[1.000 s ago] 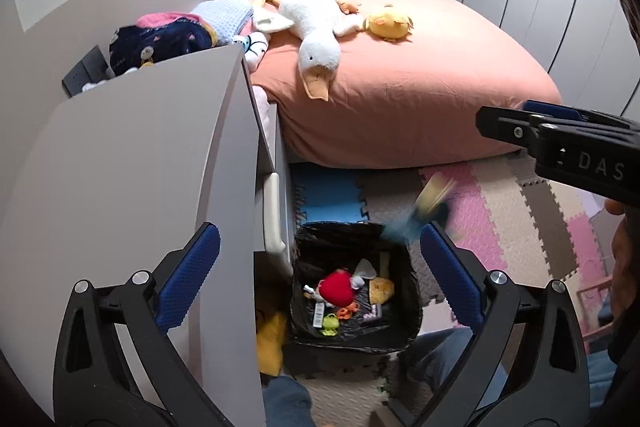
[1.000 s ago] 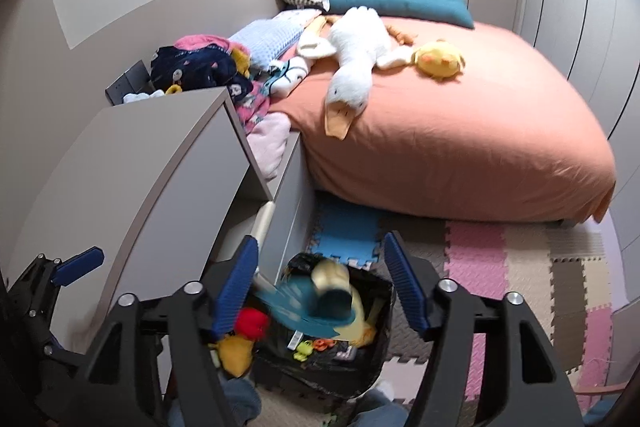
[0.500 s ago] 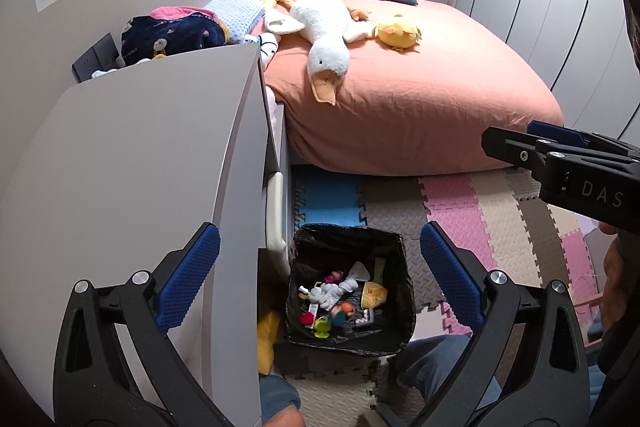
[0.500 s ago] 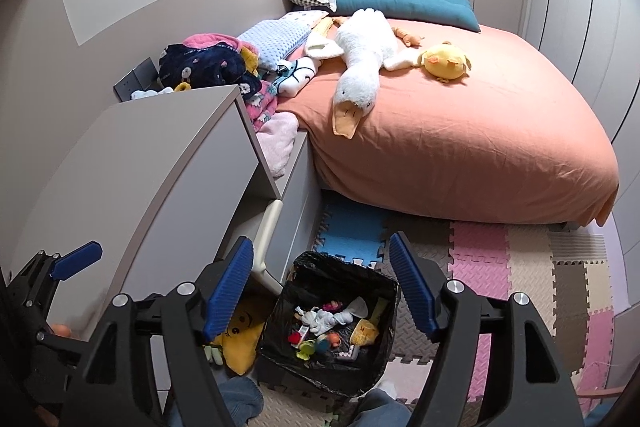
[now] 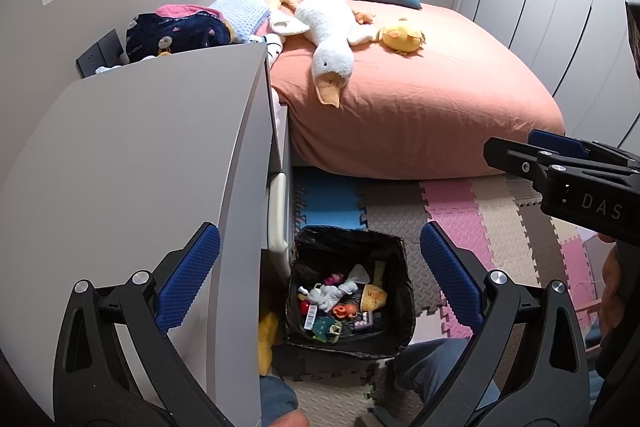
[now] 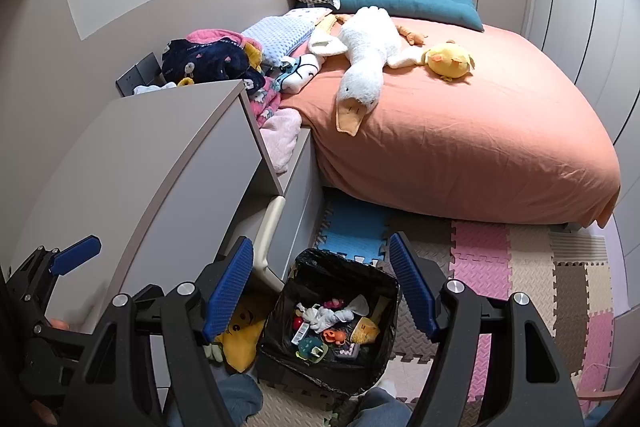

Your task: Collect trash

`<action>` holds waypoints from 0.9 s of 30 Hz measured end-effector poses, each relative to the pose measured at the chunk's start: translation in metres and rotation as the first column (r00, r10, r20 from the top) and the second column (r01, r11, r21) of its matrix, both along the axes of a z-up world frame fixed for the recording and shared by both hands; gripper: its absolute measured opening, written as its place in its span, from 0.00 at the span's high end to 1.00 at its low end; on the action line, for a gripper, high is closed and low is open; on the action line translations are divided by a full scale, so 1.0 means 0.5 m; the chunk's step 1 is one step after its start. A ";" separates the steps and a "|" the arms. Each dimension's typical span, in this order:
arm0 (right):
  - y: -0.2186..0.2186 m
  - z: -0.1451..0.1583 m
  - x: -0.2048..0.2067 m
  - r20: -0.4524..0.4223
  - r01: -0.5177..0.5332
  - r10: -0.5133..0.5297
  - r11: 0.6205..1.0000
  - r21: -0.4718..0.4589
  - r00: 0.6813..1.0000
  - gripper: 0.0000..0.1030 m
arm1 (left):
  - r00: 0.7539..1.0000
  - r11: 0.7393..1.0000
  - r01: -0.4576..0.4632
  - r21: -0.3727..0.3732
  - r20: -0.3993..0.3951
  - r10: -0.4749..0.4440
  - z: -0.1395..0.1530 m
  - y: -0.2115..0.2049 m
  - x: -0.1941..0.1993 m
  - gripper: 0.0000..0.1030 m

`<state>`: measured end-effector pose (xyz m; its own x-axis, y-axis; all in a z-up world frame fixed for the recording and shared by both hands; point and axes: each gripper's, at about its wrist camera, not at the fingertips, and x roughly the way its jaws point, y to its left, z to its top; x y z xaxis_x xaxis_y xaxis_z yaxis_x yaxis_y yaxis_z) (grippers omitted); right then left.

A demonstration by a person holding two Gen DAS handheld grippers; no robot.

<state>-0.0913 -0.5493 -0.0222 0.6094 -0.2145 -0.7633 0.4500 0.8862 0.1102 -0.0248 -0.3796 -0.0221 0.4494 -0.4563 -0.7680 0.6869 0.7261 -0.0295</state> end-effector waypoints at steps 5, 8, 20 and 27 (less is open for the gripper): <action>0.001 0.000 0.000 -0.001 0.004 -0.004 1.000 0.000 1.000 0.31 | 1.000 1.000 0.011 0.008 0.002 -0.011 -0.002 -0.003 -0.002 0.06; 0.005 -0.004 0.000 -0.001 0.004 -0.004 1.000 -0.004 1.000 0.31 | 1.000 1.000 0.012 0.011 0.002 -0.012 -0.004 -0.004 -0.003 0.06; 0.003 -0.004 0.001 -0.001 0.004 -0.004 1.000 -0.001 1.000 0.31 | 0.999 0.999 0.027 0.020 0.024 -0.027 -0.004 -0.008 -0.016 0.06; 0.000 -0.006 0.000 -0.003 0.003 -0.003 1.000 -0.003 1.000 0.31 | 0.999 0.999 0.041 0.029 0.035 -0.042 -0.004 -0.011 -0.024 0.06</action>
